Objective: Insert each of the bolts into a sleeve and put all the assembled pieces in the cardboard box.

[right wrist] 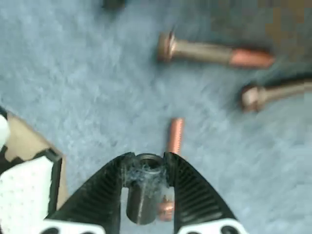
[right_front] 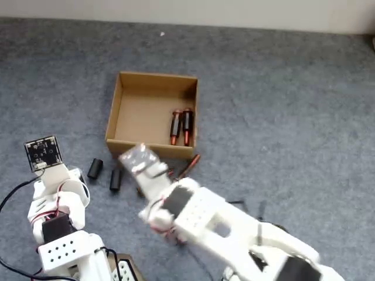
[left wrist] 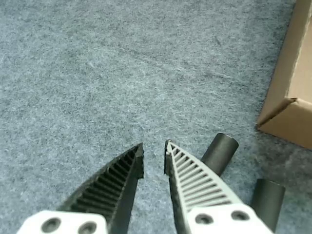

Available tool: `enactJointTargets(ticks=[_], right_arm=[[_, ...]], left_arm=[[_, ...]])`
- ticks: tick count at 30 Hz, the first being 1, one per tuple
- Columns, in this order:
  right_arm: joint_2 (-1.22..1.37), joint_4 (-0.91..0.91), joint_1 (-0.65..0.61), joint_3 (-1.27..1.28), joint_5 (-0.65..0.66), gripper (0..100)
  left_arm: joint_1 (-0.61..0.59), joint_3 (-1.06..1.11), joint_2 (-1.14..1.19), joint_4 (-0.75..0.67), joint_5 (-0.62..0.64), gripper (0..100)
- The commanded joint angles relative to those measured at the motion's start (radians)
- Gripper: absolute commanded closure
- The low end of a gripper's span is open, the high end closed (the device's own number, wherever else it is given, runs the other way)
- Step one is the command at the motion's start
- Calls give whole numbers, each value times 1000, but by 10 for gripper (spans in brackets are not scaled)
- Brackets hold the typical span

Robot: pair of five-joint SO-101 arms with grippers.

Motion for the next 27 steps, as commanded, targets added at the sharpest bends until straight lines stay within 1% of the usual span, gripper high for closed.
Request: enactJointTargets(ticks=[1,5,8,11,13,18,21,25,27], right_arm=[[-104,7,168,-4,201,995],[-28,4,283,-4,330,992],[82,-65,328,-4,376,992],[214,-148,354,-12,381,991],[300,-173,361,-12,377,988],[409,-171,358,-51,374,883],[414,-168,361,-65,374,875],[412,-90,354,-93,373,872],[412,-31,355,-130,331,871]], left_arm=[[-8,-38,-8,-18,-3,905],[-7,-38,-8,-18,-3,905],[-7,-38,-8,-18,-3,905],[-8,-38,-8,-18,-3,905],[-8,-38,-8,-18,-5,905],[-8,-38,-8,-18,-5,905],[-7,-38,-8,-18,-5,905],[-5,-38,-8,-18,-5,905],[-4,-38,-8,-18,-5,905]])
